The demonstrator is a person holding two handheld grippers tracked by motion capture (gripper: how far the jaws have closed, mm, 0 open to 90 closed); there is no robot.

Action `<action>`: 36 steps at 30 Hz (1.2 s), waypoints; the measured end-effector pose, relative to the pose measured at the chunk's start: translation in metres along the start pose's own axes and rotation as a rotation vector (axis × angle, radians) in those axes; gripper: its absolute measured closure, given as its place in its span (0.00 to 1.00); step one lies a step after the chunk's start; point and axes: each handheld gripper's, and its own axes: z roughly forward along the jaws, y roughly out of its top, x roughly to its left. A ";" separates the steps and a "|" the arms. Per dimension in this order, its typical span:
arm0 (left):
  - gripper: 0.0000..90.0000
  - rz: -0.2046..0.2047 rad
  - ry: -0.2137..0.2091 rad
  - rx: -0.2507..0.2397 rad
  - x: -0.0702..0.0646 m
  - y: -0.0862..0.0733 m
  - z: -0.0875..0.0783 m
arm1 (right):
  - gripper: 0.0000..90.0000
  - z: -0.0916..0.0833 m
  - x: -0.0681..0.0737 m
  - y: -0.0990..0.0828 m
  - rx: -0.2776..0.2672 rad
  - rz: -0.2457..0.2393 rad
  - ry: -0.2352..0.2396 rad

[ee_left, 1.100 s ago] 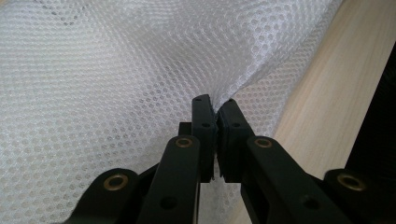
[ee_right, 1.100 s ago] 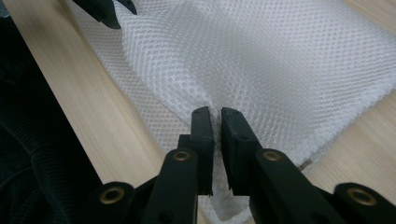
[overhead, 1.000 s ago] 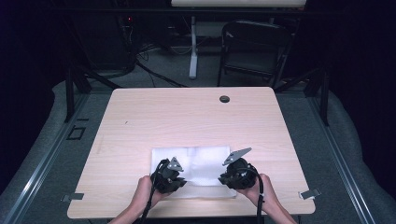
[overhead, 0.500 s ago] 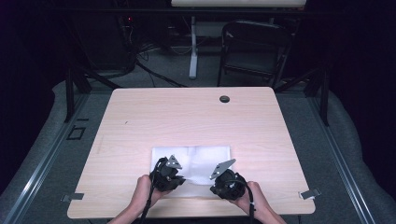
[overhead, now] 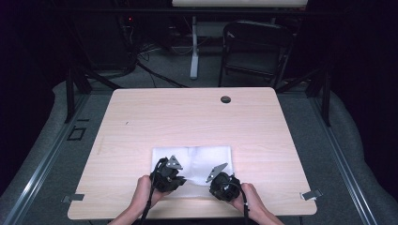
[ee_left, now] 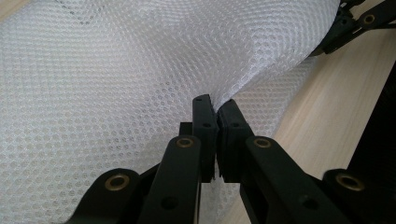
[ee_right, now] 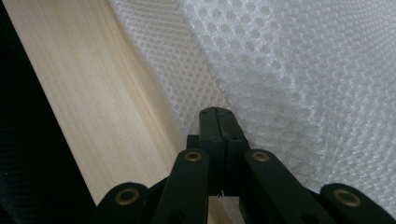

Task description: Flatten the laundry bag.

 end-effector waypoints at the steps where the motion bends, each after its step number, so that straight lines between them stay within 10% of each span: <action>1: 0.98 -0.001 0.004 0.005 0.000 0.000 -0.001 | 1.00 0.000 0.000 0.000 -0.003 -0.005 -0.004; 36: 0.98 -0.051 0.067 -0.074 0.026 0.038 -0.025 | 1.00 -0.001 -0.004 -0.001 0.013 -0.029 0.023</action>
